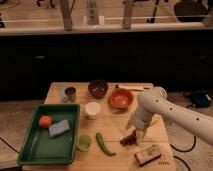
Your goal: Place grapes in table surface
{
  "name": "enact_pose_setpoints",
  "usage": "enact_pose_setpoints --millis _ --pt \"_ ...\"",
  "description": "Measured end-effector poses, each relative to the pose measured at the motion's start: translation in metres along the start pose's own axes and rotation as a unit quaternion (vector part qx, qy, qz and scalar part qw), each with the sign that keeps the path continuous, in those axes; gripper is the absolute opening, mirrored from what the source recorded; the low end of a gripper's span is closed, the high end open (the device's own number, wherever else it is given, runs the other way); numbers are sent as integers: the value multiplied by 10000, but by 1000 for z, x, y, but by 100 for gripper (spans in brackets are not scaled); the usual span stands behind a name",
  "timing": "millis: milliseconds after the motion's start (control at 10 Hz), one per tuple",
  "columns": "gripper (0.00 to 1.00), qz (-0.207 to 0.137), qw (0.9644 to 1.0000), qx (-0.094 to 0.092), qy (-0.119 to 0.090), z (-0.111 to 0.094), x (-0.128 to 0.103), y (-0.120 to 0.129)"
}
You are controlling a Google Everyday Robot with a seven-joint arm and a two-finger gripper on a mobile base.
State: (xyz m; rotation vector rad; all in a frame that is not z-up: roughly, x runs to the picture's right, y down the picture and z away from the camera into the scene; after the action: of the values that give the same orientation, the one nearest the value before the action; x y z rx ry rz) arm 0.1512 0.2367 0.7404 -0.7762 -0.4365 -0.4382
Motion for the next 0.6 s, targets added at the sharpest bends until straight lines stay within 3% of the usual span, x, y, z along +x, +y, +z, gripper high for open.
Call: enact_pose_setpoints --millis 600 --pt "80 19 10000 12 -20 -1 3 2"
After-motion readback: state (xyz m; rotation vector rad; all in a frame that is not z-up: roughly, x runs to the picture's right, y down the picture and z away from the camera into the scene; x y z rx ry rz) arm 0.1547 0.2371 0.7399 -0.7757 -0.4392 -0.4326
